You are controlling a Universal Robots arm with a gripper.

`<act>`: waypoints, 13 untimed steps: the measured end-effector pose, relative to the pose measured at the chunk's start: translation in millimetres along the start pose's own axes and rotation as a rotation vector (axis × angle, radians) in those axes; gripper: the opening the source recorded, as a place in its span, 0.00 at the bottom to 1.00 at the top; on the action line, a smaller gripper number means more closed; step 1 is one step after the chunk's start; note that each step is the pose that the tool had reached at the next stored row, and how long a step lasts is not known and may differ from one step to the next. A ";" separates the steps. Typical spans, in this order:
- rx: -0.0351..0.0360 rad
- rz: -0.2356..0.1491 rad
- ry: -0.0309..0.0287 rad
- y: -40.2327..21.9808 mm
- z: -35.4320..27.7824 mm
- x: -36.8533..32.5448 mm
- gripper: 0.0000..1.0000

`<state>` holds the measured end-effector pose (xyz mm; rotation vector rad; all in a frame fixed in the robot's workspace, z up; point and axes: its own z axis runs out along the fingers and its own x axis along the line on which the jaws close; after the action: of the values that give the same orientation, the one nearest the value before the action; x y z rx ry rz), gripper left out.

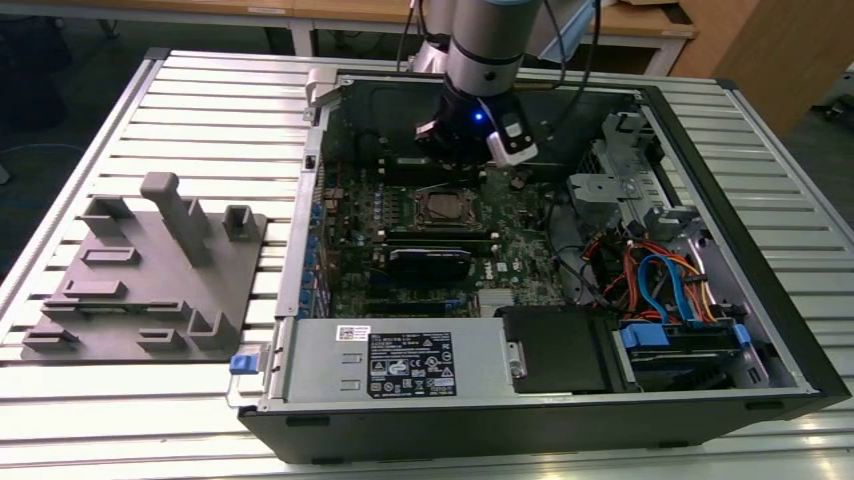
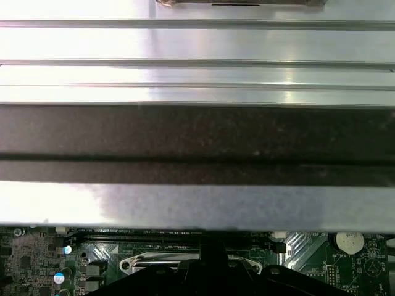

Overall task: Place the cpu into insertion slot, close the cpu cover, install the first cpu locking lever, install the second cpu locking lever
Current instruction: 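Install the first cpu locking lever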

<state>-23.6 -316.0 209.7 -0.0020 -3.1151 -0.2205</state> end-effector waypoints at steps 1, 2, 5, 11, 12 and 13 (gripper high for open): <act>0.0000 -0.001 0.0001 0.1 0.0 -0.5 0.11; 0.0000 -0.001 0.0001 0.2 0.0 -1.0 0.11; 0.0000 -0.003 0.0004 0.5 0.1 -2.3 0.11; -0.0001 -0.005 0.0006 1.1 0.9 -3.2 0.11; 0.0000 -0.005 0.0007 1.0 1.5 -3.2 0.11; 0.0001 -0.006 0.0008 0.9 2.1 -3.2 0.11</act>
<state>-20.5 -314.8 207.7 0.0067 -3.1147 -0.2204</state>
